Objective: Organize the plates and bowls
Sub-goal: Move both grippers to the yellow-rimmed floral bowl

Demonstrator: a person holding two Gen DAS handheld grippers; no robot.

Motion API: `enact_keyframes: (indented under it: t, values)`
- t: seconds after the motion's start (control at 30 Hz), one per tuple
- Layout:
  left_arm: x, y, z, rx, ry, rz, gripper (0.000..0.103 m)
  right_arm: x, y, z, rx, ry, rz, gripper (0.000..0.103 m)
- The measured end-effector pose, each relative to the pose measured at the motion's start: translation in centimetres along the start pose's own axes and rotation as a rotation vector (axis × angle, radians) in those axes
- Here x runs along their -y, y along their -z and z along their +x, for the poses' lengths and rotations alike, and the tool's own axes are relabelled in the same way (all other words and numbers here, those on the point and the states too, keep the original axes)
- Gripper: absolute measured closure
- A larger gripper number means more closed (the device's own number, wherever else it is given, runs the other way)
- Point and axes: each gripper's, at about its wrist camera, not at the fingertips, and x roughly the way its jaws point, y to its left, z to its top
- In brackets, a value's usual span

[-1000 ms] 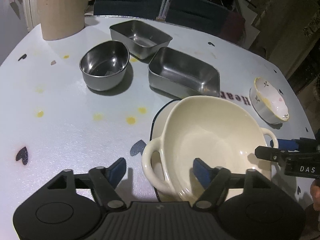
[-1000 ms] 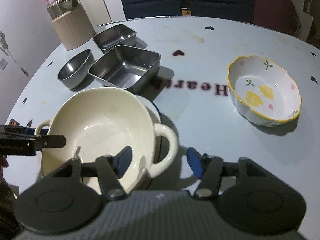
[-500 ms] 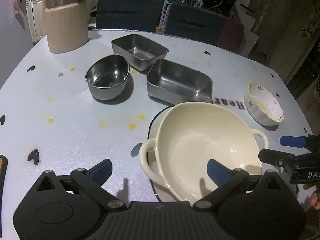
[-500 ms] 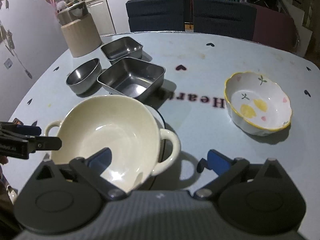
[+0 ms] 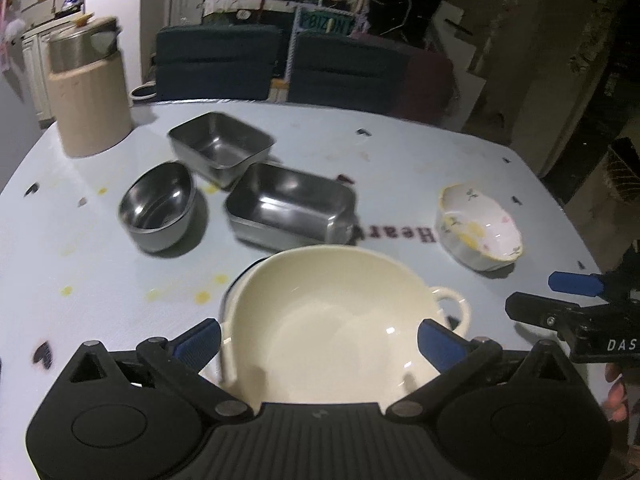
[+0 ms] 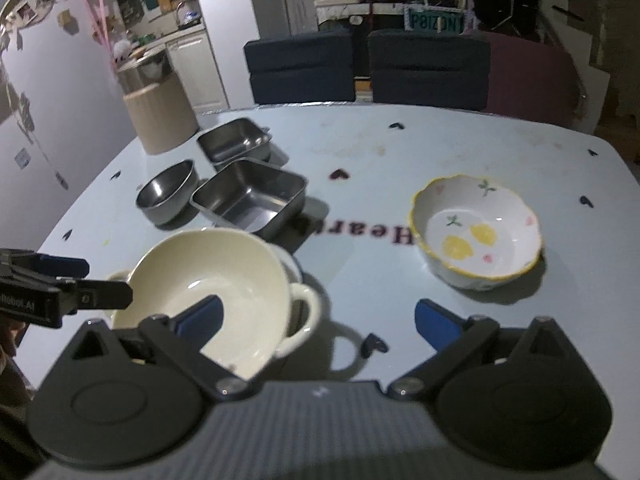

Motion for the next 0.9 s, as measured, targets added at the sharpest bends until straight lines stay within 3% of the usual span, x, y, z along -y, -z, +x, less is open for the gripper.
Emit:
enact_keyframes:
  t: [0.5, 0.9]
  values:
    - [7.7, -3.4, 2.7, 0.035, 0.096, 0.086, 0.000, 8.1, 0.0, -2.9, 0.107, 0.129, 0.142, 0.000]
    - [11.8, -6.5, 6.9, 0.051, 0.113, 0.086, 0.000, 13.8, -0.5, -3.5, 0.162, 0.269, 0.260, 0.000]
